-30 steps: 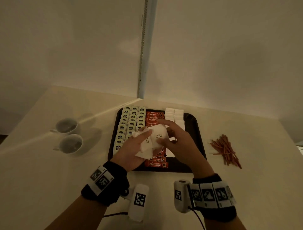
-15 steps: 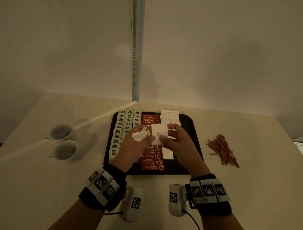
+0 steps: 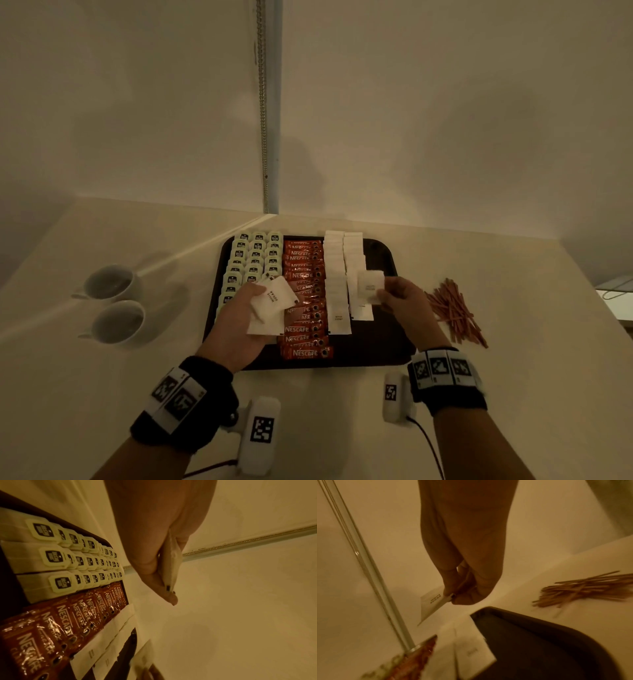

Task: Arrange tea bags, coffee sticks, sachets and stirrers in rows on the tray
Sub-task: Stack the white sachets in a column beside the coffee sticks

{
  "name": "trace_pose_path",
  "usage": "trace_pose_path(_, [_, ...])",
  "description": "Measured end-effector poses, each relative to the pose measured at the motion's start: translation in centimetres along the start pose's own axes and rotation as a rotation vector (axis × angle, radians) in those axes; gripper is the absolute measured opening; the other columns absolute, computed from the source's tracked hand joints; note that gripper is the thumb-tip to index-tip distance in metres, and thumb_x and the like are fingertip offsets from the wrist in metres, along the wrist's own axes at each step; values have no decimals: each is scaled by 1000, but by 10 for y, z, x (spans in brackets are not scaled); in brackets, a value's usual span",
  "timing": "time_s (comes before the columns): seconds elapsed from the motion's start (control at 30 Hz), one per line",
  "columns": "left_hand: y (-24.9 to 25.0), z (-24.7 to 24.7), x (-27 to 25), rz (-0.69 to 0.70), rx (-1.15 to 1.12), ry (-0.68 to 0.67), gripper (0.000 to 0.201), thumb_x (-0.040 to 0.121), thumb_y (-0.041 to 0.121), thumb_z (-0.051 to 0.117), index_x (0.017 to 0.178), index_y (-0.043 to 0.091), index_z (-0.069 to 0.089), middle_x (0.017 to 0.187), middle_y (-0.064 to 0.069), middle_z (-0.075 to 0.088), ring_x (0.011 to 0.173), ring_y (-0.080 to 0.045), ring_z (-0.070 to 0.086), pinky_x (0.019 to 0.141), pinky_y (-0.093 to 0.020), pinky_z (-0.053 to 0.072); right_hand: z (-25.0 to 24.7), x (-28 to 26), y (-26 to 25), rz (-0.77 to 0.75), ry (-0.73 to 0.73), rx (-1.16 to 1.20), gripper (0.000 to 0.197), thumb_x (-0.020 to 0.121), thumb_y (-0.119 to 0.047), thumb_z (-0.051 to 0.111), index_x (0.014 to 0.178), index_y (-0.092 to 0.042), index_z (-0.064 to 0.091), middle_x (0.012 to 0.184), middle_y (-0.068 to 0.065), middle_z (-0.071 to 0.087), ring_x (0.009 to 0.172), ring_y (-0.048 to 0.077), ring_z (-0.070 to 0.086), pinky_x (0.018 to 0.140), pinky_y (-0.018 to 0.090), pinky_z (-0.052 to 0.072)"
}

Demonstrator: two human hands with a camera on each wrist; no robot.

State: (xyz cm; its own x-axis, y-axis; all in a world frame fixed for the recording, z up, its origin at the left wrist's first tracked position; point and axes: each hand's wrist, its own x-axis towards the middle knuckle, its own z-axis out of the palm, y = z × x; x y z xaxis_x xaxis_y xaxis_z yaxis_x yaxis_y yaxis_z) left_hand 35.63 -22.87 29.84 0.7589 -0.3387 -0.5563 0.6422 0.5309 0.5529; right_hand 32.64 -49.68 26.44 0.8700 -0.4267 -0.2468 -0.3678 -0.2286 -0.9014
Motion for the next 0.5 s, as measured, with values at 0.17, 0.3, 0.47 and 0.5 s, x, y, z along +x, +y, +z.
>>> trace_pose_path(0.17, [3,0,-2,15,-70,28,24,95,14,46,114,6,57,114,-22,61,100,-35,60,57,-41,59,1,27,65,136,15,-392,25,85,-11,65,110,-9,62,109,8,65,101,25,61,92,44,51])
trace_pose_path(0.3, [6,-1,-3,38,-65,36,20,95,12,45,109,7,58,112,-19,64,103,-36,60,63,-45,60,11,33,85,182,21,-424,24,83,-15,67,107,-12,62,109,6,64,101,23,59,93,40,49])
trace_pose_path(0.47, [6,-3,-2,36,-83,54,23,94,10,46,114,9,57,115,-19,64,113,-38,58,72,-47,57,20,36,87,183,53,-408,25,84,-14,66,108,-10,61,110,7,64,102,22,58,91,33,46])
trace_pose_path(0.5, [5,-4,-1,34,-93,55,25,94,10,46,117,9,56,117,-20,63,115,-38,57,71,-47,58,21,37,86,177,65,-416,25,84,-13,66,108,-10,61,109,7,64,102,23,58,89,32,45])
